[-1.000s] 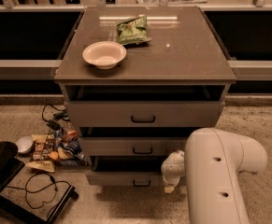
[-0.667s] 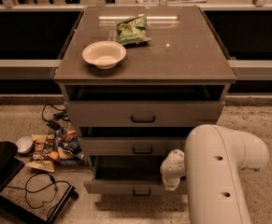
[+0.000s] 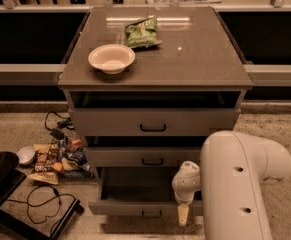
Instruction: Open bottom drawer
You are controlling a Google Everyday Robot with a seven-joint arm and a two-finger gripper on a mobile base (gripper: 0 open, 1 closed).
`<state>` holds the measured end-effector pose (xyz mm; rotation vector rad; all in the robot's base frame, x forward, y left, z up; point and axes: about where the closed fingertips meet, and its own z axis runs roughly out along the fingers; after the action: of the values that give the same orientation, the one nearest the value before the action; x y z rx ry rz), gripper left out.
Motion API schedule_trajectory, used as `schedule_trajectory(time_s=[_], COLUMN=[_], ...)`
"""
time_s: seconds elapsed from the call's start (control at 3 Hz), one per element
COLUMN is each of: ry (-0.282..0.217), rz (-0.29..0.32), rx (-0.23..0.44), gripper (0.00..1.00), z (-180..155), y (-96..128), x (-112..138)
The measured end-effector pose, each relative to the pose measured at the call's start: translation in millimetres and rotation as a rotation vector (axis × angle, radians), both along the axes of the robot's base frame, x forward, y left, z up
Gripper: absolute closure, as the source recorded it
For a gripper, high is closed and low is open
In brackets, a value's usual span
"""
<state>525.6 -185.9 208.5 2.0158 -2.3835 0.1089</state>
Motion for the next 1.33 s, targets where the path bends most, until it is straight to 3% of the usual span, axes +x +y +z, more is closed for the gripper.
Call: schedule_trajectory(time_s=[0.33, 0.67, 1.33], ry=[0.0, 0.046, 0.211], rz=[0.0, -0.04, -0.144], rx=[0.0, 0.055, 0.133], gripper=[0.0, 0.03, 0.49], z=[0, -12, -26], y=[0, -9, -20], x=[0, -23, -111])
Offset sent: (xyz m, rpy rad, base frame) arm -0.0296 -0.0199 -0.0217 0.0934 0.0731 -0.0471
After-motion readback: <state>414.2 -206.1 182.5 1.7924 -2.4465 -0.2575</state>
